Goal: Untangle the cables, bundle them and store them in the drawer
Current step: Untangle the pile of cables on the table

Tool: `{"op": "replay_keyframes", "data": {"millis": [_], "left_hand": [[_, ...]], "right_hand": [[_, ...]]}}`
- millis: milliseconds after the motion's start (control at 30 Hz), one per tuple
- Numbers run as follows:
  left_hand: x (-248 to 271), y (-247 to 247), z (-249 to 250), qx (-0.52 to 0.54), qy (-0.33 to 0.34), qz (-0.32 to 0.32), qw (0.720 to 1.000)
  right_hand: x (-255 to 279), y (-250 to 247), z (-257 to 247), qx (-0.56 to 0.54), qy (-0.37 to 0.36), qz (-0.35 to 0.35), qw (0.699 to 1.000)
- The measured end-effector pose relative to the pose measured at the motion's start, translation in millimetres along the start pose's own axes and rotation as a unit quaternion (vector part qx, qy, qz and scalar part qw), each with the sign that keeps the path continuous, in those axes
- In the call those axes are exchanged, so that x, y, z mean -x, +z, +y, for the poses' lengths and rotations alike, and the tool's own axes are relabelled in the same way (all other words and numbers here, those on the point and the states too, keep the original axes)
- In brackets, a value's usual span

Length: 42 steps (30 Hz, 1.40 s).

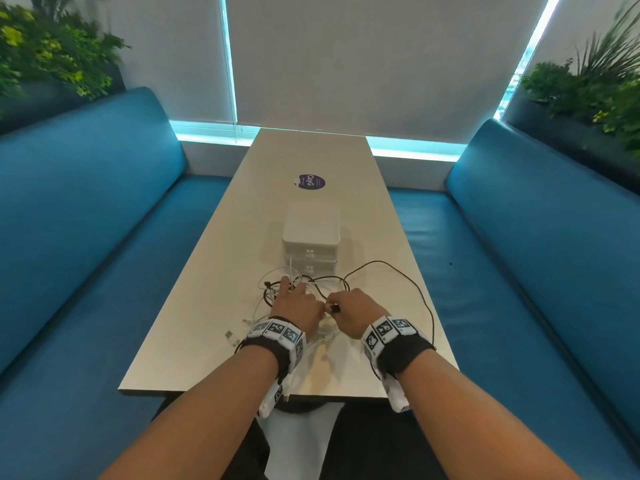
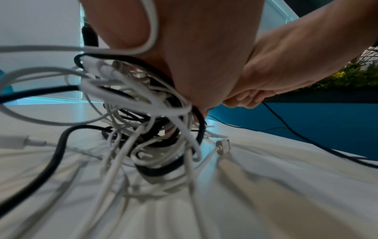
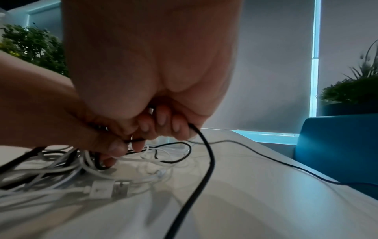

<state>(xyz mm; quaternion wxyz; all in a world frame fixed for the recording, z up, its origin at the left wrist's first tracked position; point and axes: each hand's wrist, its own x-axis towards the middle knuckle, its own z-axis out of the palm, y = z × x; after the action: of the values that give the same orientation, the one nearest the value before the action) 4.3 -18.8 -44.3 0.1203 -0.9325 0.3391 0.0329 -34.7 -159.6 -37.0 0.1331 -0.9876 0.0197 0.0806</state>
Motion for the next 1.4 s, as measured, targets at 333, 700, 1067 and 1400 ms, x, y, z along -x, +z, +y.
{"op": "replay_keyframes", "data": {"millis": [333, 700, 1067, 1400], "left_hand": [[3, 3, -18, -0.004, -0.025, -0.016, 1.000], [1, 2, -11, -0.017, -0.017, 0.016, 1.000], [2, 6, 4, -0.016, 0.046, 0.011, 0.999], [-9, 11, 8, 0.063, 0.051, 0.067, 0.994]], "right_hand": [[17, -14, 65, 0.033, 0.151, 0.061, 0.986], [35, -14, 77, 0.006, 0.214, 0.057, 0.975], [5, 19, 36, -0.058, 0.162, 0.019, 0.985], [11, 13, 26, -0.176, 0.179, -0.002, 0.968]]}}
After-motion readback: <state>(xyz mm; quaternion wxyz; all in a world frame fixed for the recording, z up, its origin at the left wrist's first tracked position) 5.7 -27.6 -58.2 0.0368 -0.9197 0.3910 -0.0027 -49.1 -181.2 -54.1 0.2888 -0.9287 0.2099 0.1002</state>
